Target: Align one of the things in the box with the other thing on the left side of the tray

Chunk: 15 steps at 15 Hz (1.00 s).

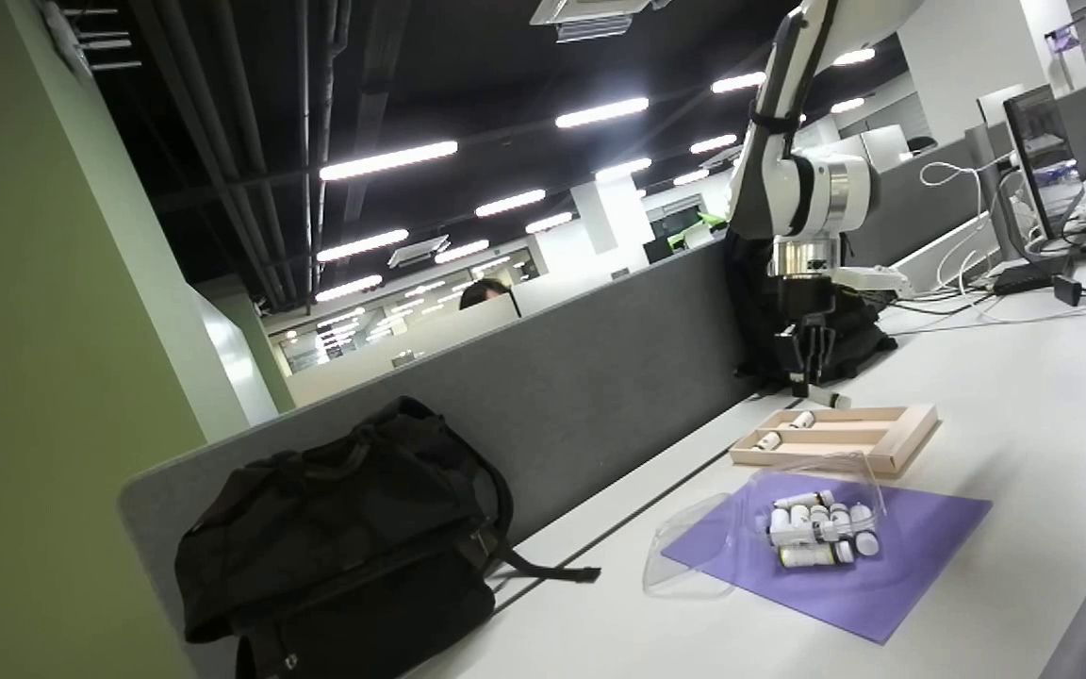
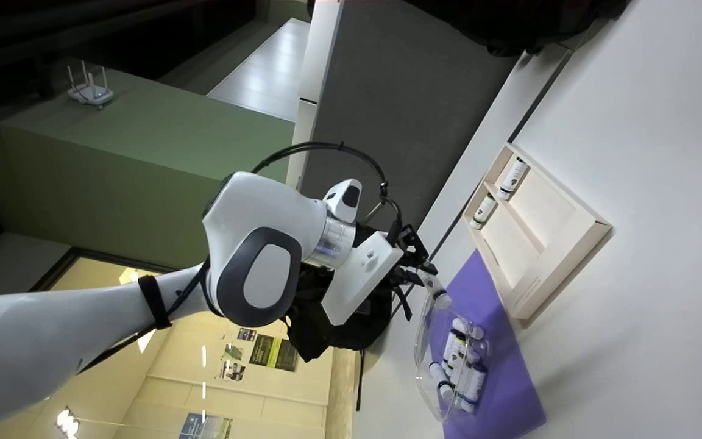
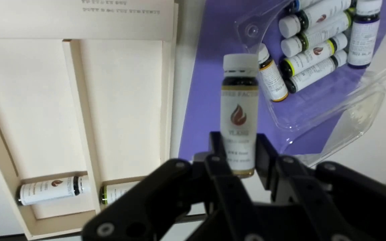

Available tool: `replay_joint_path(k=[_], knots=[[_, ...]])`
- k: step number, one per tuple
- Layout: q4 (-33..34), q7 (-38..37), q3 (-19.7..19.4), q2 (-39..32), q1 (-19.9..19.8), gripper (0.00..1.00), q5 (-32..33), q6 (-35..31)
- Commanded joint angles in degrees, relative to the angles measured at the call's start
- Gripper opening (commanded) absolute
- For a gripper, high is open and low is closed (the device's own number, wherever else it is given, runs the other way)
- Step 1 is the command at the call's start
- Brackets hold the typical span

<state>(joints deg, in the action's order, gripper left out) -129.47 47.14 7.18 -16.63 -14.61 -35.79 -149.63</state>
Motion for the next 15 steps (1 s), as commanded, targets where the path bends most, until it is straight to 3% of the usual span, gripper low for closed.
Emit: replay_joint_path(k=[1,4,5,6,11,12,15], knots=[[1.5,5.7,-0.2,-1.5,-3.9,0.12,-13.0,3.1],[1.2,12.1,-2.0,-2.2,-5.1,0.12,-26.2,6.5],[0.6,10.1,-4.2,-1.8,-1.6,0.12,-21.5,4.8],[0.6,11.6,-4.9,-2.1,-1.6,0.37,-22.7,5.3],[0.6,11.5,-5.5,-2.4,-0.2,0.37,-22.3,5.0],[0.6,11.5,-5.5,-2.4,-0.1,0.12,-22.3,5.0],[4.5,12.2,-7.2,-4.9,-3.5,0.12,-30.4,14.8]])
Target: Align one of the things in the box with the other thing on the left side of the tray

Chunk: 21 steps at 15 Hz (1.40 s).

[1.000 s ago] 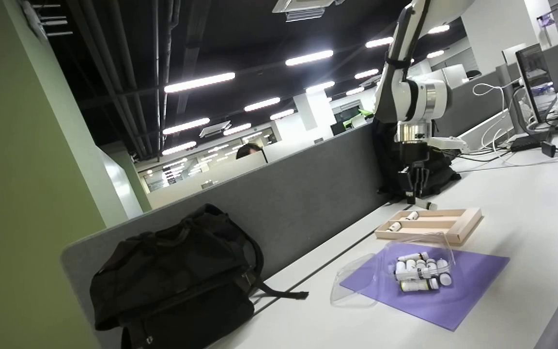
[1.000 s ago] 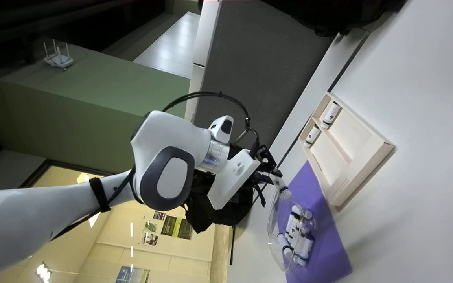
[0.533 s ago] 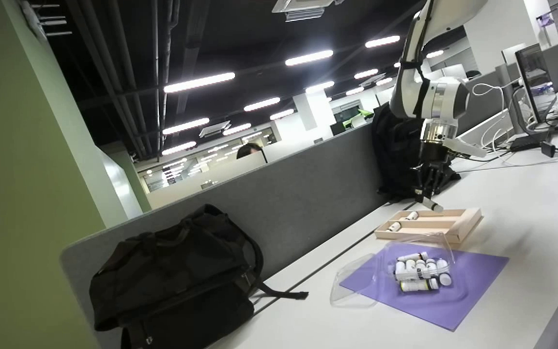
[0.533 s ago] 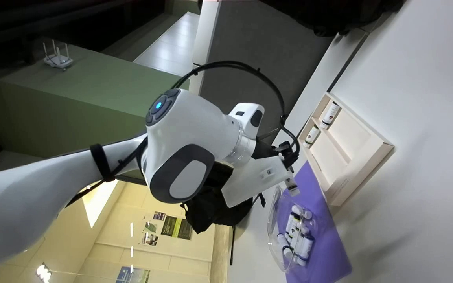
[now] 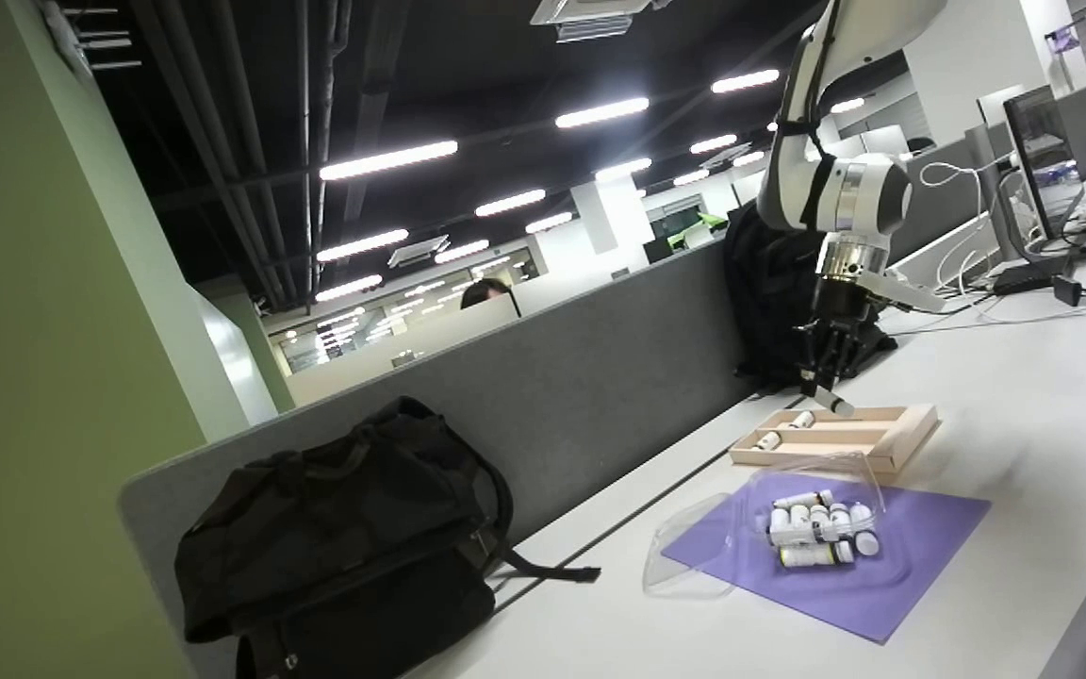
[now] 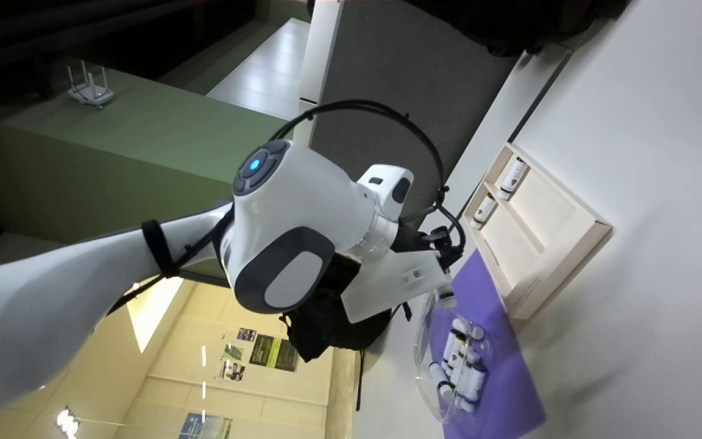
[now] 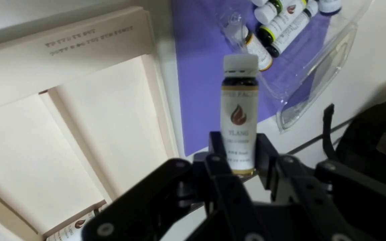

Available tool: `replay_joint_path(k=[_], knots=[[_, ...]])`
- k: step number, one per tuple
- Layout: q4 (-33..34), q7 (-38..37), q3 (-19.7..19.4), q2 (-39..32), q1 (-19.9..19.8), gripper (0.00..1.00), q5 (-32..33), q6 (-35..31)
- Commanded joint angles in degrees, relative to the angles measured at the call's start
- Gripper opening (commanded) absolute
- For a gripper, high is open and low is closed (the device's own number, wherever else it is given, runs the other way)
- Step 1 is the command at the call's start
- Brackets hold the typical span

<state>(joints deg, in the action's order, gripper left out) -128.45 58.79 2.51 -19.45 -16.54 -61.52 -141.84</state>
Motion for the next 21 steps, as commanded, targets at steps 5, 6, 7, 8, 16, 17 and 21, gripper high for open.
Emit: replay_joint_path(k=[5,6,7,8,16,17,21], knots=[[7.4,0.1,-8.2,-7.0,-4.2,0.12,-13.6,20.6],[8.3,-0.3,-9.2,-8.3,-4.9,0.12,-15.0,23.5],[9.1,-1.2,-10.2,-9.5,-5.5,0.12,-15.5,27.2],[6.1,0.6,-10.9,-6.8,-2.5,0.37,-14.5,23.0],[9.9,-3.6,-12.4,-11.0,-3.7,0.12,-16.4,27.6],[10.8,-5.8,-12.9,-11.7,-3.5,0.12,-16.4,27.5],[13.4,-11.8,-14.5,-13.5,-2.4,0.12,-15.3,24.8]])
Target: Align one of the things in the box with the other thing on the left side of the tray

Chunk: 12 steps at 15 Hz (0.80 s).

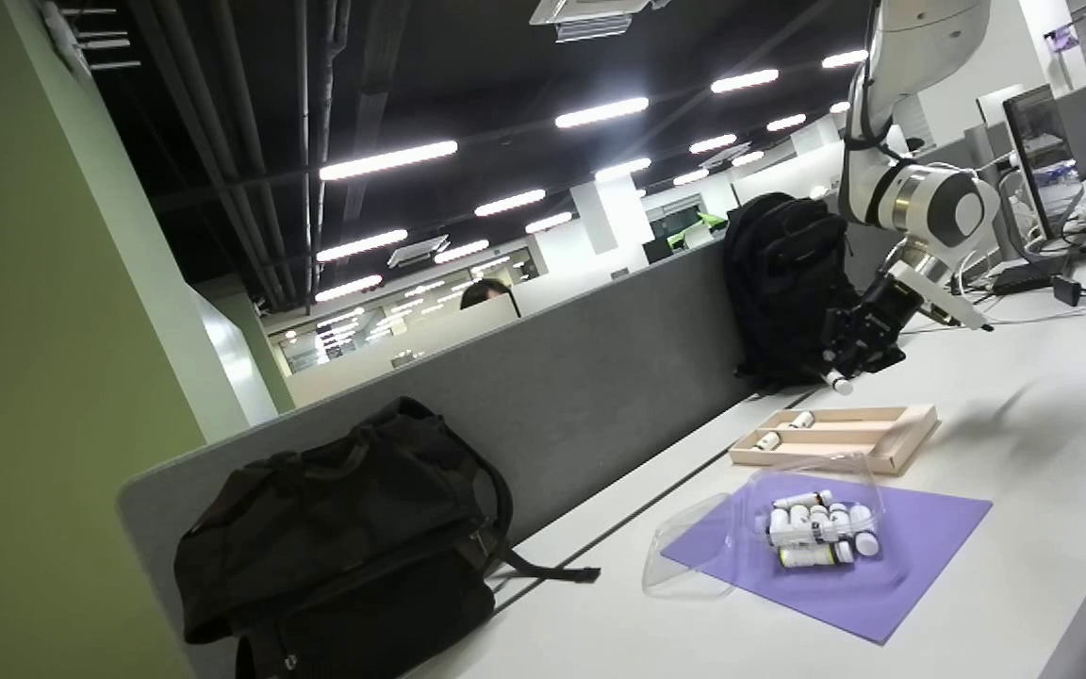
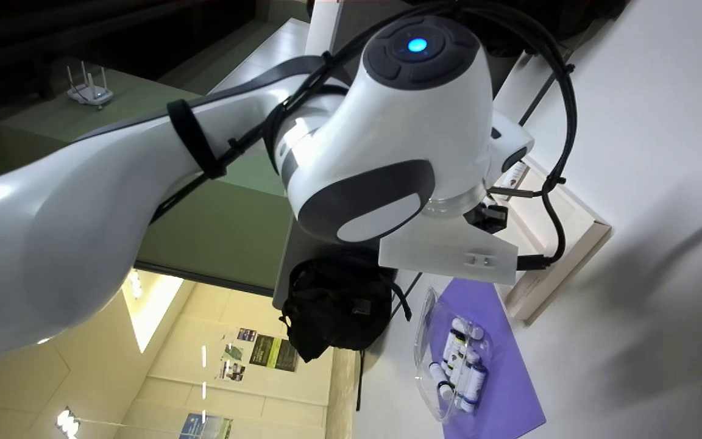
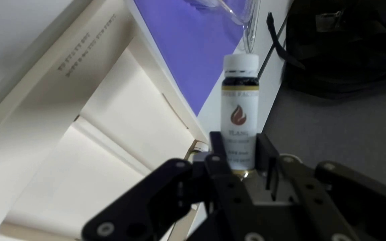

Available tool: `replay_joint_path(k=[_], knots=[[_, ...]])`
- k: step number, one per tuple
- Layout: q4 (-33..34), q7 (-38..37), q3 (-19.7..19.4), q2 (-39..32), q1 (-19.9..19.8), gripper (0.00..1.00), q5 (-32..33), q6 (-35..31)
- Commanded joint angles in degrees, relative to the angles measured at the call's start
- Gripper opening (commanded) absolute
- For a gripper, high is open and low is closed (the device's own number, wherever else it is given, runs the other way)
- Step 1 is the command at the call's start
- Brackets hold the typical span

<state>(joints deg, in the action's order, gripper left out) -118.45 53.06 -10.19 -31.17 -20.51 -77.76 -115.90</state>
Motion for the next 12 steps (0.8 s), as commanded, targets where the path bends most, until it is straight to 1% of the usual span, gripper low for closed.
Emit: replay_joint_path(k=[1,4,5,7,9,11,12], knots=[[4.0,-7.5,-2.3,-2.1,2.3,0.12,3.0,-2.3],[6.1,-14.2,-3.1,-3.1,3.2,0.12,8.8,-3.1],[7.0,-18.2,-3.3,-3.6,3.1,0.12,11.9,-1.4],[8.7,-24.1,-3.0,-4.2,2.8,0.12,16.2,0.0],[10.3,-27.9,-2.4,-4.7,2.3,0.12,18.5,0.4],[11.4,-29.4,-1.7,-4.9,1.9,0.12,18.9,-0.7],[11.8,-28.9,-1.2,-4.9,1.7,0.12,18.7,-0.9]])
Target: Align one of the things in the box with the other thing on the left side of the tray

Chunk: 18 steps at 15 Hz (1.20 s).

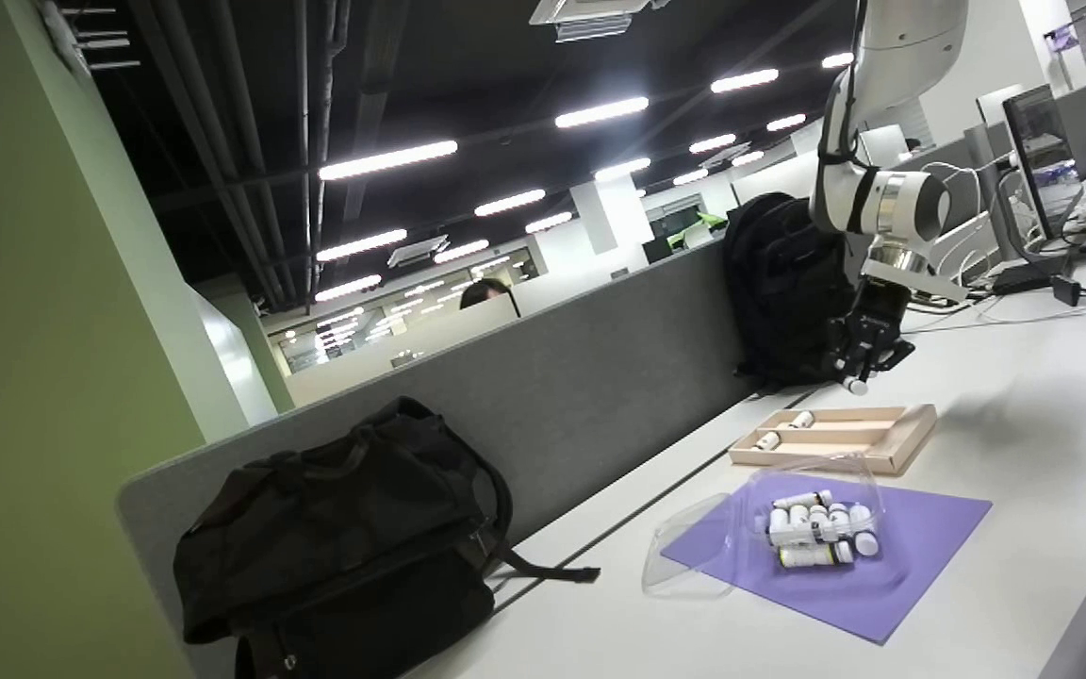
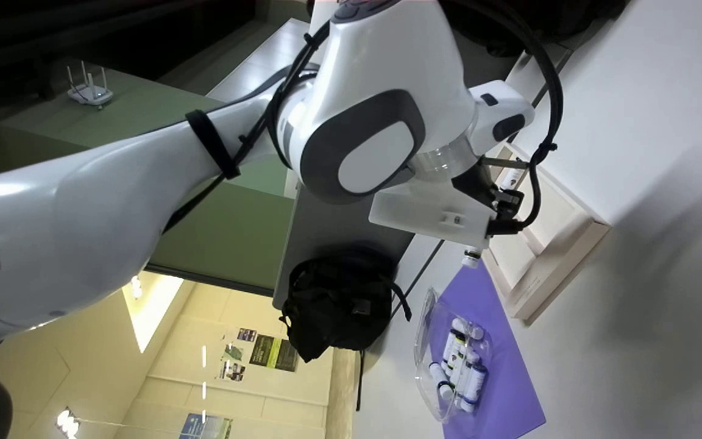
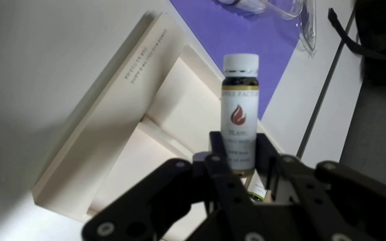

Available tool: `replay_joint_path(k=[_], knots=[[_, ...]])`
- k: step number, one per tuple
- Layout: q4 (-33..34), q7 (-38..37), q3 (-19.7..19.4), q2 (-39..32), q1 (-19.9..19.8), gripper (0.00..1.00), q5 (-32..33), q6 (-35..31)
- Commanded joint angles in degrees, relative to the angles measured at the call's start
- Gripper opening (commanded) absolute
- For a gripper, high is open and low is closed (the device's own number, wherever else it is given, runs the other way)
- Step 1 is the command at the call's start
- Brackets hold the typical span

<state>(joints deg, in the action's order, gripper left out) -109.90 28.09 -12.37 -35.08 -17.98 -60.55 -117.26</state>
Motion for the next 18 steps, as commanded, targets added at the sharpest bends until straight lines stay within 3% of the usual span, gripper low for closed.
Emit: replay_joint_path(k=[1,2,9,10,18], knots=[[3.1,-1.0,1.7,-0.6,-1.4,0.12,1.2,1.5],[1.3,-0.6,1.5,-0.2,-1.2,0.37,0.7,-0.2],[1.9,-0.3,2.2,-0.3,-1.4,0.37,0.6,-0.1],[1.9,-0.3,2.2,-0.3,-1.4,0.12,0.6,-0.1],[8.9,-10.7,2.9,-2.8,0.3,0.12,1.1,-1.9]])
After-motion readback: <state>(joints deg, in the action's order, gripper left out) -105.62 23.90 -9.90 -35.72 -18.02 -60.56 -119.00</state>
